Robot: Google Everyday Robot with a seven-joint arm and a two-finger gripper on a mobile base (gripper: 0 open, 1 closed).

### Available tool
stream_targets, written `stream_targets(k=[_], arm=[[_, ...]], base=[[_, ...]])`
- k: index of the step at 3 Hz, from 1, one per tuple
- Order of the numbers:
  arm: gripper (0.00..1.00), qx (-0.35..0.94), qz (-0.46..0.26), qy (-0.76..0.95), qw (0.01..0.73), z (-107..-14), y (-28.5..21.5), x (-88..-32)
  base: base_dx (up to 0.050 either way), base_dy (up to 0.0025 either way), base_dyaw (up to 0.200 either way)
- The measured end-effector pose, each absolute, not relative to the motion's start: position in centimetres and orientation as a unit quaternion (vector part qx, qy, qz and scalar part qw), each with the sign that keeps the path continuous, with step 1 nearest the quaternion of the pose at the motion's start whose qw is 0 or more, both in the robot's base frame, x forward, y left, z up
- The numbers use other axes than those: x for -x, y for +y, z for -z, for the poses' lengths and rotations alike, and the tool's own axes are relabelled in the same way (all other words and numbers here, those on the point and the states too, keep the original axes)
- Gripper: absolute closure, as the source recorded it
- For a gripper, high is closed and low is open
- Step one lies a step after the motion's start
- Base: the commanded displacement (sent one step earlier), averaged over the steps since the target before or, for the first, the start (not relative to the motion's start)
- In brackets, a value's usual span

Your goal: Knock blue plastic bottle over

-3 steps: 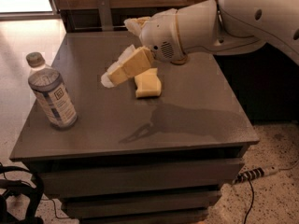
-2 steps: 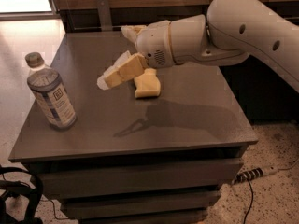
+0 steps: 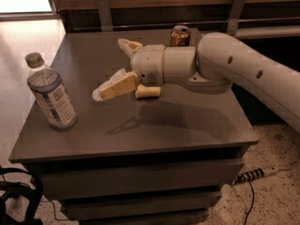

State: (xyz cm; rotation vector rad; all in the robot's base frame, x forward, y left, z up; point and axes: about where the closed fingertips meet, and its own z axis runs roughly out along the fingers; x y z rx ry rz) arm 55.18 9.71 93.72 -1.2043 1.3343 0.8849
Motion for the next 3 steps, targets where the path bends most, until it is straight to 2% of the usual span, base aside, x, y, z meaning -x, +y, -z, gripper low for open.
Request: stream_targets(k=[3], arm=[[0.0, 0.522, -0.414, 0.526, 0.528, -92.4, 15.3, -53.5]], base=[[0.0, 0.0, 0.0]])
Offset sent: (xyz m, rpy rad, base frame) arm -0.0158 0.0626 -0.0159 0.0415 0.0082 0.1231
